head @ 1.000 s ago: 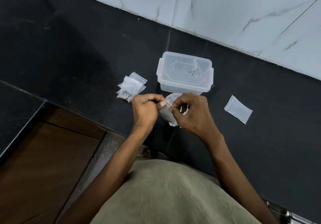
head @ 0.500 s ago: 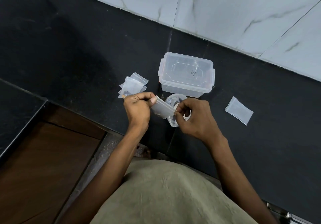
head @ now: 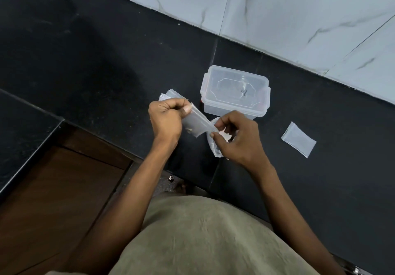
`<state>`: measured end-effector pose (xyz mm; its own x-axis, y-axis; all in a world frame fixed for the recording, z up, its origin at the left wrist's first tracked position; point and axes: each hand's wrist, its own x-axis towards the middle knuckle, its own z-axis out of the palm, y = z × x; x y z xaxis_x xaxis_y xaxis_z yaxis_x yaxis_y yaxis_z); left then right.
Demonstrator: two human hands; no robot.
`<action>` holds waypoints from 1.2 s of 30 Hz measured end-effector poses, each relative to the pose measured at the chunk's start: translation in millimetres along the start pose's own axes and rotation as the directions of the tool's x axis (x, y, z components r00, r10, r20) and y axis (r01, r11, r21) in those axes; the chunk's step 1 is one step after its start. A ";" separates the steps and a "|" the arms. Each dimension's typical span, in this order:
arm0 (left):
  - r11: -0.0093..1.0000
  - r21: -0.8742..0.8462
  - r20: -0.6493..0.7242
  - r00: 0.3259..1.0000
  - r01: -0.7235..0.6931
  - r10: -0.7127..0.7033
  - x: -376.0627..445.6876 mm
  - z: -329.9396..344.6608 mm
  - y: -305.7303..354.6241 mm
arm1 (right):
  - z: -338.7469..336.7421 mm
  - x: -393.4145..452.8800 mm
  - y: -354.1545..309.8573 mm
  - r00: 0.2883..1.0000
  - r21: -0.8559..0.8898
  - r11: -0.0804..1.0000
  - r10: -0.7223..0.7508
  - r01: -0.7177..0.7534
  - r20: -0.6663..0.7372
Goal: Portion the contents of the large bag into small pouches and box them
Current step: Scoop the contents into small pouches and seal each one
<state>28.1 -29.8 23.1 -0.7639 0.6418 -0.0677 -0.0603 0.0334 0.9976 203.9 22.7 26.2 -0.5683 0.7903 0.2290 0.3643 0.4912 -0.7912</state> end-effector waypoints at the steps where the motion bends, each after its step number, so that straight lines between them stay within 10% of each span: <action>1: 1.000 0.010 0.026 1.000 -0.006 0.006 -1.2 0.7 -0.5 | 1.6 2.7 -1.6 0.999 -0.021 0.999 -0.035 0.035 -0.012; 9: 0.998 0.041 0.221 0.975 -0.049 0.039 -11.1 3.2 1.6 | 26.6 19.6 -9.3 0.998 -0.144 0.988 -0.063 0.059 -0.023; 18: 0.996 0.027 -0.097 0.992 0.085 -0.082 -3.1 -9.5 -24.4 | 39.2 12.0 -6.9 1.000 -0.107 0.994 0.028 -0.028 0.002; 36: 0.896 0.174 -0.183 0.907 0.409 -0.379 71.6 -74.4 -57.9 | 127.5 78.4 13.3 0.888 -0.061 0.916 0.399 -0.396 0.228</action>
<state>-70.8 -42.8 -40.5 -0.7876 0.4294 -0.4419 -0.2549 0.4259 0.8681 70.1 44.5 -38.7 -0.5274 0.8144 -0.2420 0.6038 0.1590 -0.7811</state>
